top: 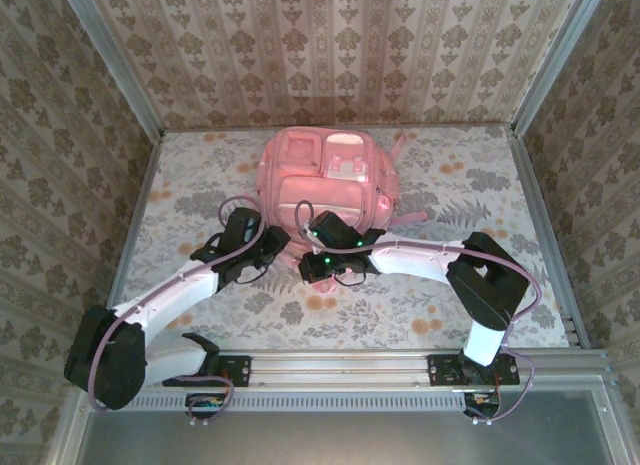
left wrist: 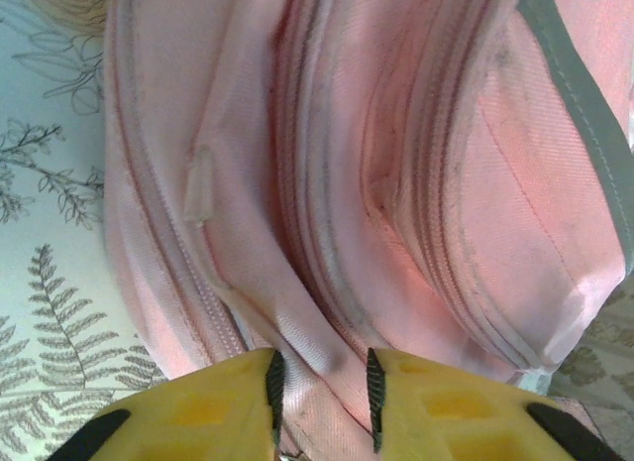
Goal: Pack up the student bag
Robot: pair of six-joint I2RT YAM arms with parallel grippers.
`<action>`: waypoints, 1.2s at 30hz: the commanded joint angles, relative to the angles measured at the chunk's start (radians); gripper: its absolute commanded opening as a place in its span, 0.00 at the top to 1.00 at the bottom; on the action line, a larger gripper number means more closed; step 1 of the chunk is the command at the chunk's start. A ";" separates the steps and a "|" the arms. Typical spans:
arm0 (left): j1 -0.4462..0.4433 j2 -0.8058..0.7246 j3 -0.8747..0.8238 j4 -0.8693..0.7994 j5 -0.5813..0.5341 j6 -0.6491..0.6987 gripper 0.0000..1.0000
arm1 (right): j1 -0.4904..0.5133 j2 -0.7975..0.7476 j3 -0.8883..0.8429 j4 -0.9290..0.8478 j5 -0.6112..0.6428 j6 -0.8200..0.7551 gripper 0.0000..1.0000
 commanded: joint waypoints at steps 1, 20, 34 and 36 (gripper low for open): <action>-0.004 0.042 0.000 0.045 0.006 -0.025 0.62 | 0.006 -0.013 -0.010 0.024 -0.016 -0.006 1.00; 0.017 0.071 0.057 -0.041 -0.048 0.023 0.98 | 0.003 -0.042 -0.045 -0.064 0.034 -0.043 1.00; 0.038 0.034 0.052 -0.085 -0.058 0.043 1.00 | -0.020 -0.149 -0.126 -0.089 0.057 -0.064 1.00; 0.039 0.034 0.057 -0.094 -0.057 0.049 1.00 | -0.024 -0.162 -0.136 -0.094 0.059 -0.067 1.00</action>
